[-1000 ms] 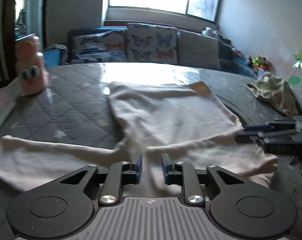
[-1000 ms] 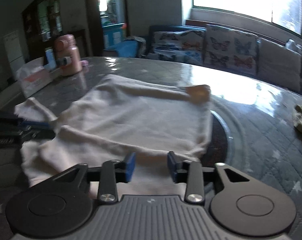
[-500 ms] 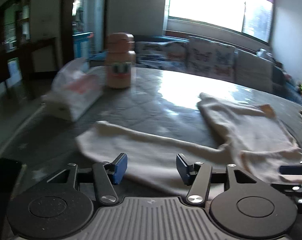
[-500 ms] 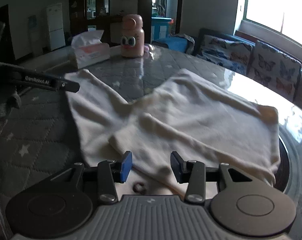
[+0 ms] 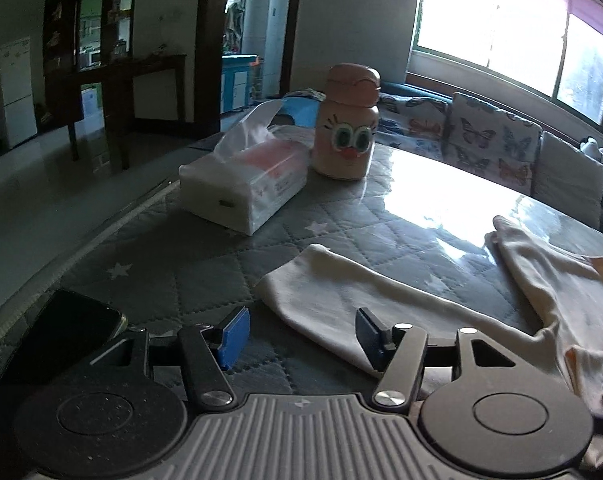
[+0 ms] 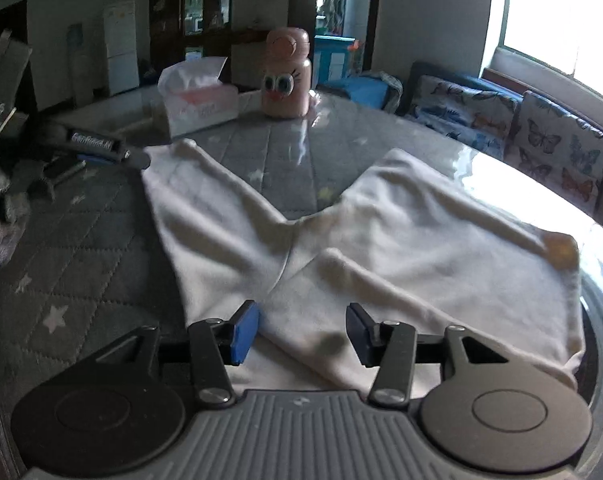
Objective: Fold clothes
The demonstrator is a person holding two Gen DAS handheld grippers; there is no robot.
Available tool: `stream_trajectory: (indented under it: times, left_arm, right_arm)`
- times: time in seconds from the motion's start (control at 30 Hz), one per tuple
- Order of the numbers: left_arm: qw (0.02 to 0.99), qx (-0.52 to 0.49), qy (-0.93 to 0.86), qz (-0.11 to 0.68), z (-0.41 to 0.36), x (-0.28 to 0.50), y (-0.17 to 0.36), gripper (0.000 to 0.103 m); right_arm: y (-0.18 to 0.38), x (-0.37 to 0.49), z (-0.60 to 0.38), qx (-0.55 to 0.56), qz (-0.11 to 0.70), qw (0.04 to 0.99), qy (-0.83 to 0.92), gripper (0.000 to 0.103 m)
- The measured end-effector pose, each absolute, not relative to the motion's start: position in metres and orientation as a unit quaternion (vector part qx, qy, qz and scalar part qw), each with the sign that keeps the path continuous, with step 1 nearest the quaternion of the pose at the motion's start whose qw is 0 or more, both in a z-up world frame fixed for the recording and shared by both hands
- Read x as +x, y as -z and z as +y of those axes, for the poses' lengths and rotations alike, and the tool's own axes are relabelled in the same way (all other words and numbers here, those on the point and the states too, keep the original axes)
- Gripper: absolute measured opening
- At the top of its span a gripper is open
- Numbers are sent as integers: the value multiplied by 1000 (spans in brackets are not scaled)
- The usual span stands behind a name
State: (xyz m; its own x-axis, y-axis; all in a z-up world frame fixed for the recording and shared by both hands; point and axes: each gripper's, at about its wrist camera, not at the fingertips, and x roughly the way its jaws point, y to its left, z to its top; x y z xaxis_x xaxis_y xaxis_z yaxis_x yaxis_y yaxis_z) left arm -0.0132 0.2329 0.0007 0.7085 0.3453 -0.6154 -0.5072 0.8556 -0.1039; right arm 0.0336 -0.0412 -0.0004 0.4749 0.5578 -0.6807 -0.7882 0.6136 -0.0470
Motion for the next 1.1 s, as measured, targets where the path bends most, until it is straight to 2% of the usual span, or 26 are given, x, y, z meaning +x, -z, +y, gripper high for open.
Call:
stream_trajectory:
  times: [0.13, 0.43, 0.53, 0.6, 0.67, 0.83, 1.1]
  left_arm:
    - [909, -149, -244, 304, 239, -8, 4, 58]
    - [898, -174, -264, 306, 253, 3, 11, 38]
    - [895, -171, -277, 304, 254, 6, 12, 23]
    - [894, -176, -277, 304, 255, 7, 11, 10]
    - [894, -183, -275, 303, 255, 7, 9, 6]
    - [916, -182, -231, 273, 229, 2, -22, 5]
    - [957, -156, -87, 230, 139, 13, -85, 5]
  right_arm:
    - [-5, 30, -45, -183, 311, 841, -402, 54]
    - [-20, 29, -65, -166, 300, 851, -397, 57]
    - [-22, 28, -70, -161, 299, 852, -398, 57]
    - [-23, 27, -73, -157, 298, 854, -396, 57]
    - [-25, 27, -77, -152, 297, 856, -394, 57]
    - [-27, 32, -93, -131, 299, 865, -382, 57]
    - [-31, 44, -132, -83, 301, 884, -348, 57]
